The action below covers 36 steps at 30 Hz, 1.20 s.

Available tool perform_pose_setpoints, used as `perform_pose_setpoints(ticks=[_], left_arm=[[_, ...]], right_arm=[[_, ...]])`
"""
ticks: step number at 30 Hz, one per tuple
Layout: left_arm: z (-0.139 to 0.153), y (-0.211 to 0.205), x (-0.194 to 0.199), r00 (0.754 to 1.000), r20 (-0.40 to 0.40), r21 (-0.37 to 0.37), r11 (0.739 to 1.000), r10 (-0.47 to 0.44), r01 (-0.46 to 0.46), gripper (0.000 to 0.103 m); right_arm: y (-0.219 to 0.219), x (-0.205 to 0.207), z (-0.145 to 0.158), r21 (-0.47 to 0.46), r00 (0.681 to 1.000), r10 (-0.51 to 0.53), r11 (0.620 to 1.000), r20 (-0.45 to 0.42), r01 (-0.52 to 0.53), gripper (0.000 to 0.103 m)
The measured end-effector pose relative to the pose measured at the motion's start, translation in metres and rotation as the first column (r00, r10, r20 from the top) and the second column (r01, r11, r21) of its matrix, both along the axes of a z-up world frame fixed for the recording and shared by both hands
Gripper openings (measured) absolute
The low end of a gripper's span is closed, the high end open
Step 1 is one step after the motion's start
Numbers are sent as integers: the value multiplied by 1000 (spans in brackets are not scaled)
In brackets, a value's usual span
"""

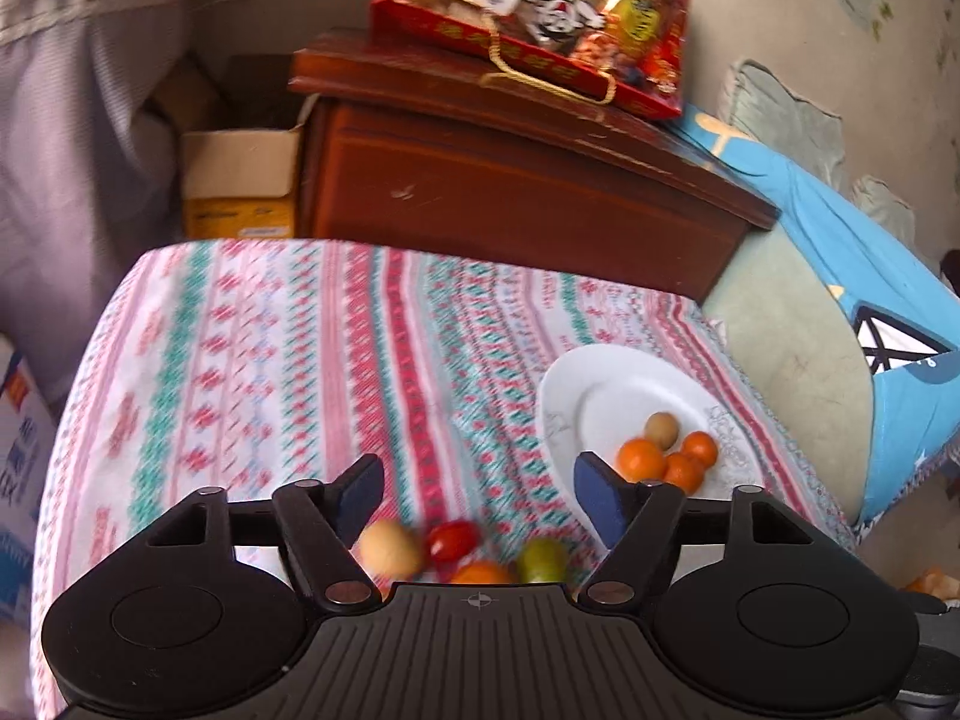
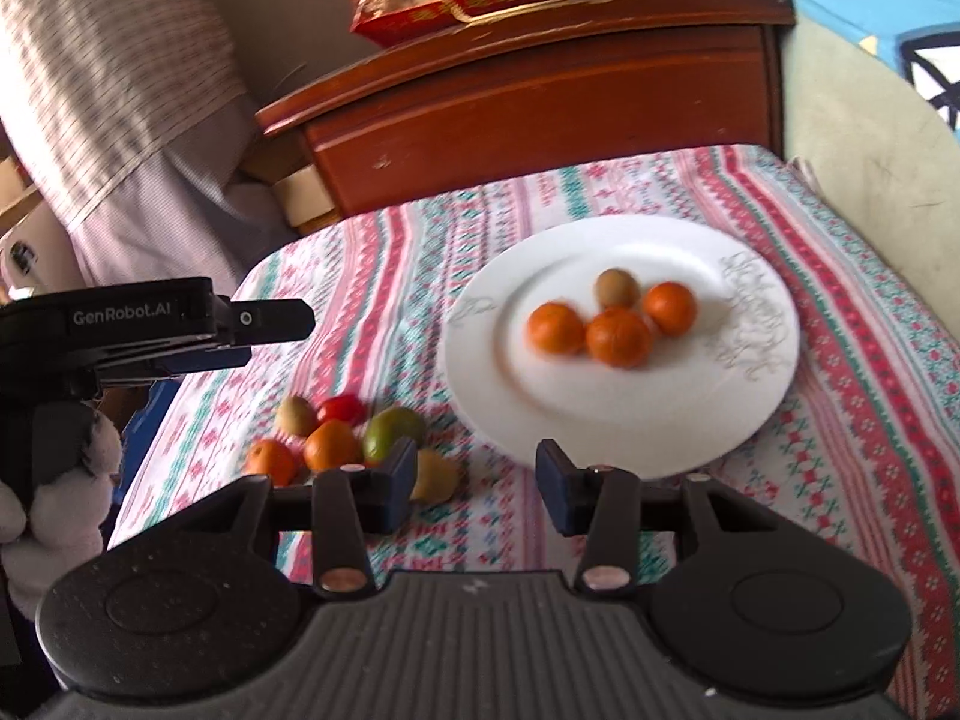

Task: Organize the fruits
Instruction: 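Move both grippers back toward the remaining fruit cluster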

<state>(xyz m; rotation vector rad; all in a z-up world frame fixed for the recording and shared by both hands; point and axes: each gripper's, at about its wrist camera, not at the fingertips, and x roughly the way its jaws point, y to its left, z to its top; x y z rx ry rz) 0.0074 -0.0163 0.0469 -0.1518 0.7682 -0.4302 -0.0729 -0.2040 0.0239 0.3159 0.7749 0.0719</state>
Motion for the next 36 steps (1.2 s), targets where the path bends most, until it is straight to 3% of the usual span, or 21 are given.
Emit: perform_pose_setpoints(ticks=[12,22,24,26,29,32,36], left_arm=[[-28,34,-27,996,-26,42,995,91,-90,72],[-51,27,-36,998,8,152,987,57,-57,75],[-52,25,-37,999,14,163,985,47,-48,79],[-55,22,-39,999,22,183,983,28,-31,90],[-60,11,-44,999,43,255,967,-16,4,97],[-64,4,-48,997,64,304,952,-39,18,101],[-65,6,-48,997,67,302,953,-42,20,103]], right_arm=[[22,-11,-15,-72,997,73,995,-28,-75,45],[28,-12,-30,-129,997,80,988,-12,-81,45],[29,-12,-30,-138,996,88,987,-10,-88,50],[29,-12,-31,-119,996,93,989,-3,-92,59],[33,-13,-32,-120,994,112,987,9,-110,69],[39,-15,-34,-157,990,140,978,19,-135,75],[44,-18,-37,-177,986,164,972,37,-155,81]])
